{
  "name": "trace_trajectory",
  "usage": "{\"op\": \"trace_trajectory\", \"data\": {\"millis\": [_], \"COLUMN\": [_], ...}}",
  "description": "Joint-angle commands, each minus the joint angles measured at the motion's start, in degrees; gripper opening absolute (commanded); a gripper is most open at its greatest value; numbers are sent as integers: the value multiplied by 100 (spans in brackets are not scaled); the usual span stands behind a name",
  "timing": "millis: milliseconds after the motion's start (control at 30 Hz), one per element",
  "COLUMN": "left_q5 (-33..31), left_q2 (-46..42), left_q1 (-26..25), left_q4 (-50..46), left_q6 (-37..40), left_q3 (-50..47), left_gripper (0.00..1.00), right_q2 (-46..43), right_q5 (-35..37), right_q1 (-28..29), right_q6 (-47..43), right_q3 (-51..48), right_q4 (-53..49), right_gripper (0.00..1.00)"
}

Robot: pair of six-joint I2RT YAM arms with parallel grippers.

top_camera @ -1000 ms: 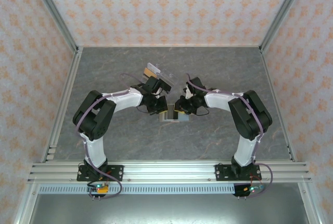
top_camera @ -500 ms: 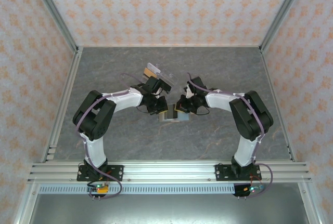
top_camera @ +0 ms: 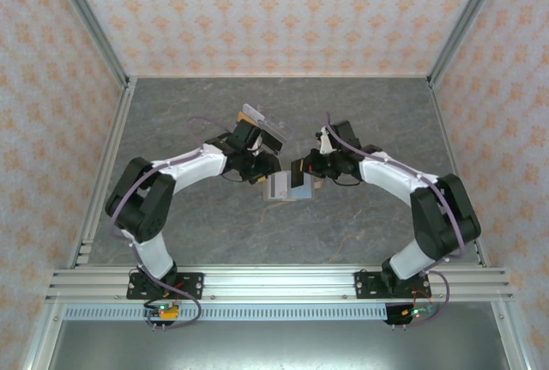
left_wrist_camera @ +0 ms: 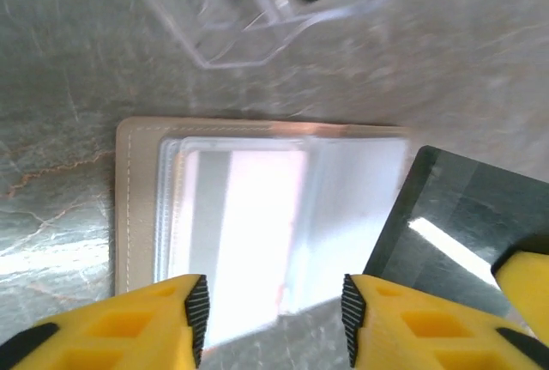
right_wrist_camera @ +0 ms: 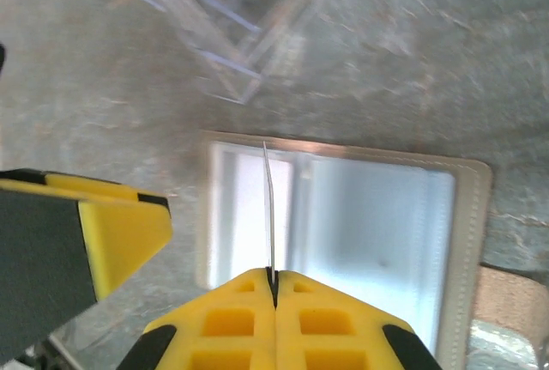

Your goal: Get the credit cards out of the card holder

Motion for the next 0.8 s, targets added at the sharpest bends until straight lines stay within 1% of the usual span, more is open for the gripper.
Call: {"op": "trace_trajectory", "data": {"millis": [0, 100, 200, 300, 433, 567, 767], "left_q5": [138, 436, 875, 1151, 1453, 1690, 1929], "left_q2": [-628, -974, -1210, -1265, -1196, -1177, -1185], "left_q1": [271, 537, 758, 808, 856, 943, 974], "left_q4": [449, 1052, 2106, 2761, 3277, 3965, 4722], "left_q6": [-73, -254, -725, -956, -1151, -1416, -1716], "left_q3": [-189, -430, -749, -851, -858, -961, -1051], "left_gripper": [56, 64, 71, 73, 72, 63, 37], "right_q2": [-317, -253, -107, 47, 254, 371, 573], "right_q5": [-446, -962, -1418, -1815, -2301, -2554, -2791], "right_q1": [-46, -64, -74, -120, -173, -236, -315], "right_q6": [-216, -44, 249, 710, 1263, 1619, 2312], "right_q3": [73, 239, 449, 565, 718, 757, 818], "right_q4": [442, 886, 1358, 2039, 2747, 3181, 3814], "right_gripper": [1, 1, 1, 1, 1, 1, 2]}}
